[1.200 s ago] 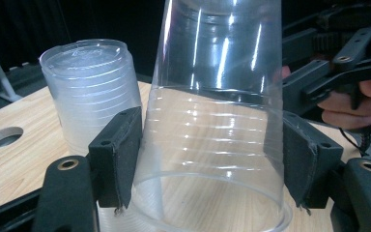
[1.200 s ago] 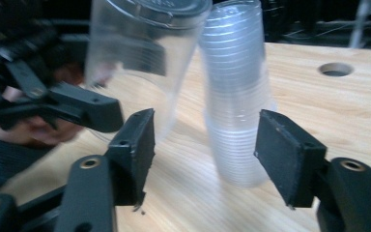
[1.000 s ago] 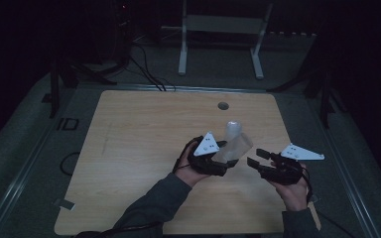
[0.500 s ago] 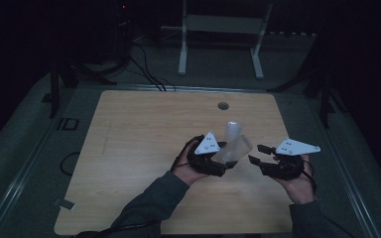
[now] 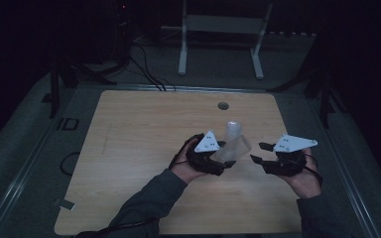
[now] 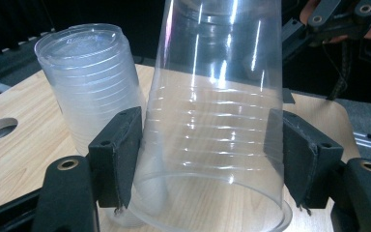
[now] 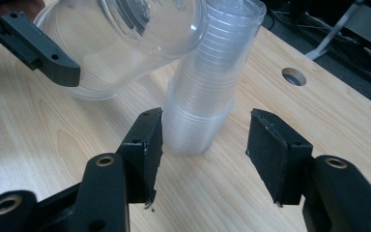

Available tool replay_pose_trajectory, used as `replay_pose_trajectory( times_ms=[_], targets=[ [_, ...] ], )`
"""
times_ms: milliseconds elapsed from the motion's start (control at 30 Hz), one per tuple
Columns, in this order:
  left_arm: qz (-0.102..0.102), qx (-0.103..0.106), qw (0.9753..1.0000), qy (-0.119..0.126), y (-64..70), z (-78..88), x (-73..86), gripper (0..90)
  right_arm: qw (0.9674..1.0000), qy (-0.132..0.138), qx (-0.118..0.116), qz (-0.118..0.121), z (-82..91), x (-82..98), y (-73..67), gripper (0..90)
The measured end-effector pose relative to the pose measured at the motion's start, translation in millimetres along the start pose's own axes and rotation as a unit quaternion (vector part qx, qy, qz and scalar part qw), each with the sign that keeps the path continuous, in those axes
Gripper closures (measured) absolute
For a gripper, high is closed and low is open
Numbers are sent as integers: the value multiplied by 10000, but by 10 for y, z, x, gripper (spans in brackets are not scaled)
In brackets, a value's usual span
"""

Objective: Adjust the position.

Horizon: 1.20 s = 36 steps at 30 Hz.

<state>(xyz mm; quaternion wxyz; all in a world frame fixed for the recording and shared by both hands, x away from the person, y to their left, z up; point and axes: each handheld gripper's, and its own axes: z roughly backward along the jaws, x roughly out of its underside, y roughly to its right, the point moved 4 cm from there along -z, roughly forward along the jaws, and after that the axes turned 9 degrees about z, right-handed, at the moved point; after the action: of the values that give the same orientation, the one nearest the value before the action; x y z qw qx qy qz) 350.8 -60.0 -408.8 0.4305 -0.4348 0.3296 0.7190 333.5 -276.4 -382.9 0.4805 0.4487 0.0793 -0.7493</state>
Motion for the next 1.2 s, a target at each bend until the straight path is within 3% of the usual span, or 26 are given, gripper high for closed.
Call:
replay_pose_trajectory(
  times_ms=[233,633,867,1200],
  targets=[
    [-23,-34,10000,-55,-35,20,-16,313,9991,-174,-191,322,-1,-49,-3,460],
    [-297,8,9990,-338,-41,26,-43,313,9953,-480,-408,738,-18,-139,33,449],
    [-440,24,9979,-481,-31,-1,-66,314,9895,-743,-618,1072,-39,-176,-10,446],
    [-626,41,9957,-675,-28,-1,-87,313,9826,-1004,-763,1367,-29,-258,-4,432]
  ],
)
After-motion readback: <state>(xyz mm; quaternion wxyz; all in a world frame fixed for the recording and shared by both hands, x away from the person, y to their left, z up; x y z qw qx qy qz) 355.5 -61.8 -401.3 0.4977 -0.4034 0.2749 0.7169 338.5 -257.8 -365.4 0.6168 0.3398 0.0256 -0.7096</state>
